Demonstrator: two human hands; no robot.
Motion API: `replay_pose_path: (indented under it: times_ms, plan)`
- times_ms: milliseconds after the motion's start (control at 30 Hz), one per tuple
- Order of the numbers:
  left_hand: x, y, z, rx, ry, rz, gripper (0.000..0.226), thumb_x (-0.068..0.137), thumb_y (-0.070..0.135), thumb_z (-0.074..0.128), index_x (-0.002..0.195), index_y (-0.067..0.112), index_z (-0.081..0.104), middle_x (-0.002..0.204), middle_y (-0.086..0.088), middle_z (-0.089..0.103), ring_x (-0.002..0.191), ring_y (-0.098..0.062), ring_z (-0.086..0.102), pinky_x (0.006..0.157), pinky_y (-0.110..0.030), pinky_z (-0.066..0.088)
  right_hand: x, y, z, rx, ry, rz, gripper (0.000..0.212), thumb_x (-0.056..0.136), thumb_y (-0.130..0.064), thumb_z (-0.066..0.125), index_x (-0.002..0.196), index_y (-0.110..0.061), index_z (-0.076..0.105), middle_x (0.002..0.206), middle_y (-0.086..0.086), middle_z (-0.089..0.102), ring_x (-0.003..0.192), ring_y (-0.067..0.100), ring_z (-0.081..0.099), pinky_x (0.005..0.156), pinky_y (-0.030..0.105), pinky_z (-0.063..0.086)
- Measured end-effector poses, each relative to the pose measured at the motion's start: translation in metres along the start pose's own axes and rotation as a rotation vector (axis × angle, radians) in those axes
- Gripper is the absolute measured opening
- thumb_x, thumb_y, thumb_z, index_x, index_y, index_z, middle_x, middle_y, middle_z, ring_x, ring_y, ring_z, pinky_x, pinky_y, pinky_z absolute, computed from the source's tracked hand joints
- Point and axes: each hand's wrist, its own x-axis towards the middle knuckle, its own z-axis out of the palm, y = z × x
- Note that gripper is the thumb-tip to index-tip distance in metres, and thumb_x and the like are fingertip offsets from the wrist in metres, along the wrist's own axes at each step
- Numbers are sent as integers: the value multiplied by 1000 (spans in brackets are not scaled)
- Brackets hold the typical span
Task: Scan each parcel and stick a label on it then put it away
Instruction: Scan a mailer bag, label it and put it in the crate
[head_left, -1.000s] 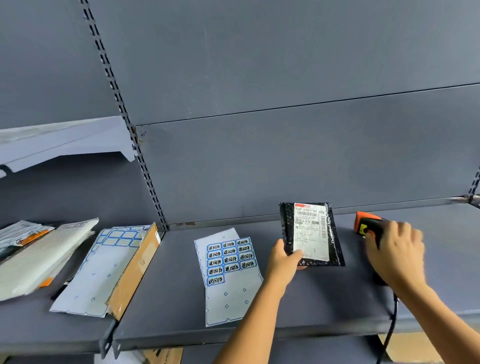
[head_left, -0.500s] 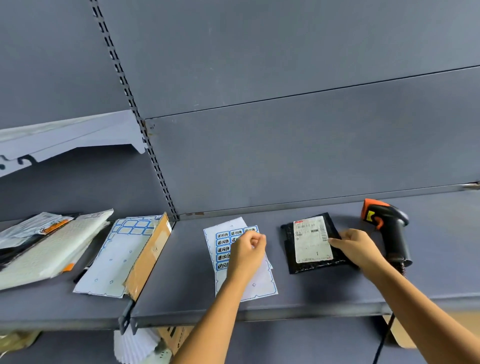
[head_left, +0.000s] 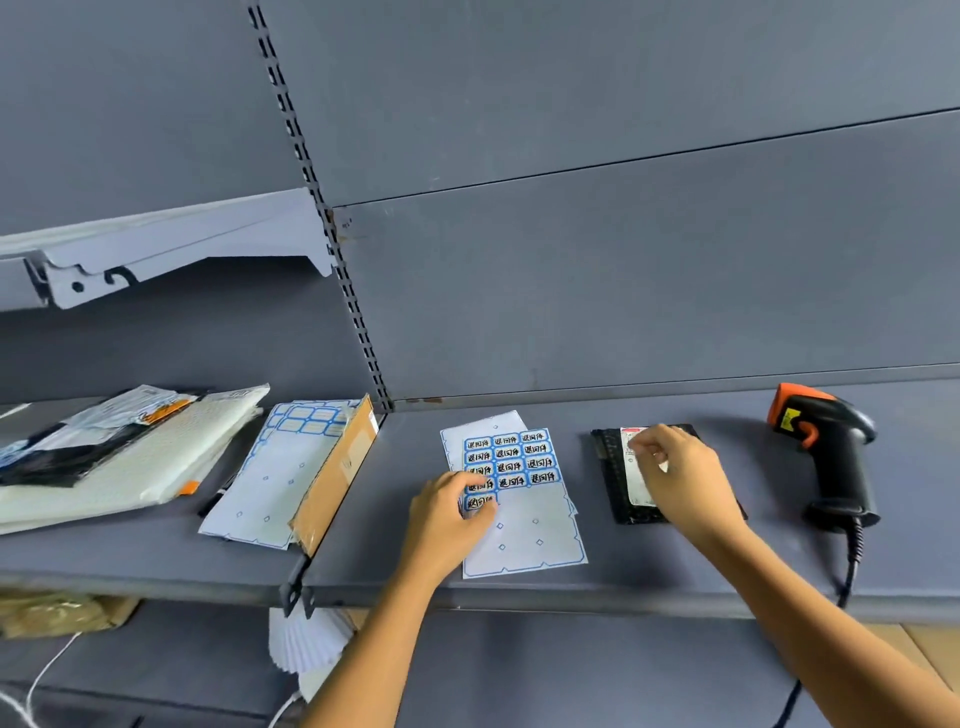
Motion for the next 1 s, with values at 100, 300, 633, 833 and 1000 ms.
replay_pose_path:
  times_ms: [100,300,633,833,1000]
  plan:
    - [-3,3,0,49,14,-3,37,80,43,68,112,25,61,99,21,52,104,-10,50,92,-34,45,-9,-28,26,43,-125,-141,10,90,-5,53,88,-7,63,82,0,55,74,20,48,61,24,27]
    - [-2,1,2,154,23,38,40,78,44,71,112,25,65,114,13,64,104,-12,51,90,-31,43,-23,-46,82,-132,-379,-333,28,98,-22,40,117,-16,60,121,-3,61,114,21,53,90,34,40]
    - [4,-7,8,173,127,97,25,76,33,72,96,18,72,102,5,71,94,-19,57,78,-30,44,-28,-43,101,-371,-346,-404,48,89,-39,28,109,-22,69,111,-10,69,102,15,66,89,41,48]
    - [1,-8,10,242,147,200,14,83,26,67,90,14,69,97,0,68,90,-22,56,74,-27,34,-28,-43,102,-380,-363,-396,78,82,-51,-4,133,-27,51,136,-14,51,129,12,44,108,35,21]
    - [0,-9,10,244,144,216,13,86,25,64,89,13,69,98,0,68,90,-20,56,73,-24,37,-28,-45,99,-396,-397,-361,85,76,-51,-12,139,-33,42,143,-19,40,134,6,33,109,32,16]
